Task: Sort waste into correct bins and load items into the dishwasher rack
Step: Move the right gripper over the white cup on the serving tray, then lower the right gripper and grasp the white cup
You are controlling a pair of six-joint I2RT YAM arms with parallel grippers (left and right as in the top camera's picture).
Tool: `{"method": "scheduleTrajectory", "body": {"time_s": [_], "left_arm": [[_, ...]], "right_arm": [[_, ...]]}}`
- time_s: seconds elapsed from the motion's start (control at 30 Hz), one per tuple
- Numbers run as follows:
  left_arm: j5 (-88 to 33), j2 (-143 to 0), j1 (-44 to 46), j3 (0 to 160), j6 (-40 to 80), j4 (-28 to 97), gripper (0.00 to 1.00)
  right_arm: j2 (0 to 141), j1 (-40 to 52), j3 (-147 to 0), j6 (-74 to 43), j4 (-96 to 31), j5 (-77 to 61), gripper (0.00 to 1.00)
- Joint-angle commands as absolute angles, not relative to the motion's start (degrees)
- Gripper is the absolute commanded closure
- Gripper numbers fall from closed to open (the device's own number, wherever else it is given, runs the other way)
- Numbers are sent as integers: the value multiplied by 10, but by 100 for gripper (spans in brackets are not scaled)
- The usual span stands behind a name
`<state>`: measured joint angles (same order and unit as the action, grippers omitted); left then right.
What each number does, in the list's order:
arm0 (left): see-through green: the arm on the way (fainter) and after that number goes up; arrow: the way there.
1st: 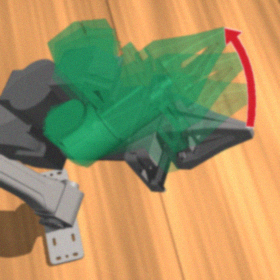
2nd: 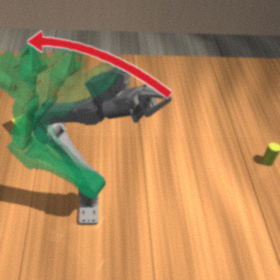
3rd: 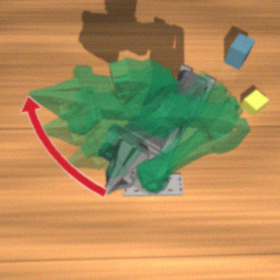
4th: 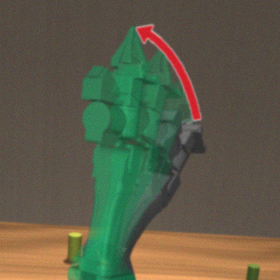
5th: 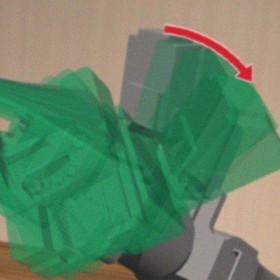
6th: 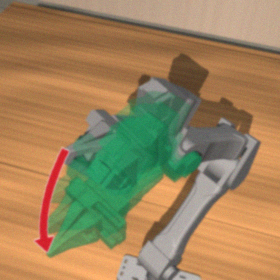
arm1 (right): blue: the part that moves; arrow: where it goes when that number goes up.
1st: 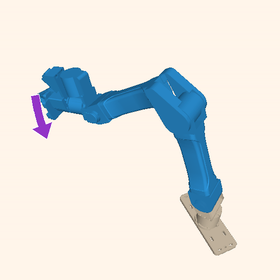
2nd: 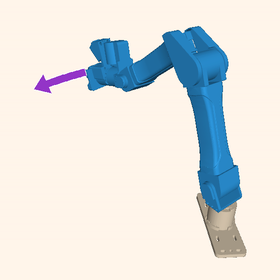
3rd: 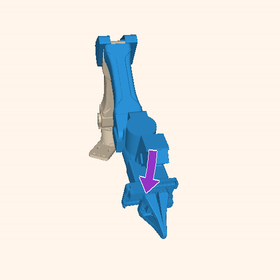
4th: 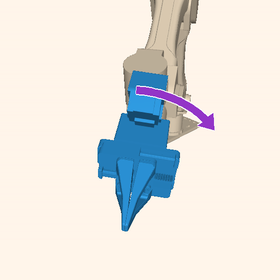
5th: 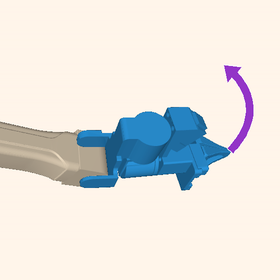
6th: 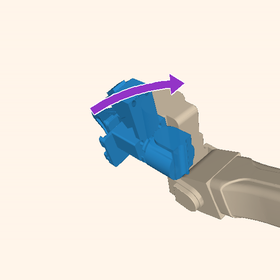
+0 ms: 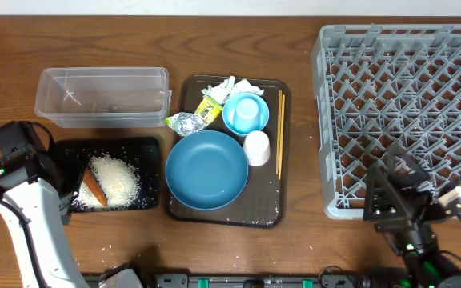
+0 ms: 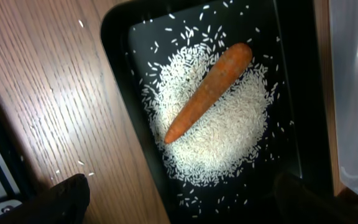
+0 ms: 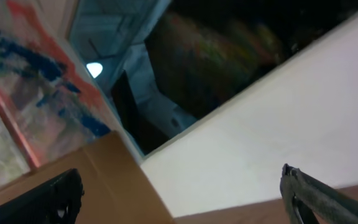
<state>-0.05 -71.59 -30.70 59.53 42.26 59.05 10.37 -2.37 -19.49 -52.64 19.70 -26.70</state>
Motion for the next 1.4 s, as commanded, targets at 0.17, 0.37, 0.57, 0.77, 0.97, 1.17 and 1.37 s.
{"method": "scheduleTrajectory", "body": {"time_s": [0.17,0.37,0.57,0.77,0.97,1.17,1.37], "left_arm": [[0,-718,-310,599,430,593,3],[0,-718,-310,599,430,593,3],[0,-718,-310,599,430,593,3],[0,-718,-310,599,430,593,3],[0,-718,-310,599,430,593,3],[0,-718,-310,599,430,593,3],[0,-718,-310,599,430,593,2]], "right_arm": [[342,-29,-398,-401,77,-378,1],[545,44,-543,-295,-93,-374,1],[724,184,-686,-176,-278,-224,1],[881,305,-827,-171,-424,-2,1],[967,347,-874,-172,-472,13,1],[1004,349,-874,-174,-469,11,1],[1022,349,-870,-219,-478,10,1]]}}
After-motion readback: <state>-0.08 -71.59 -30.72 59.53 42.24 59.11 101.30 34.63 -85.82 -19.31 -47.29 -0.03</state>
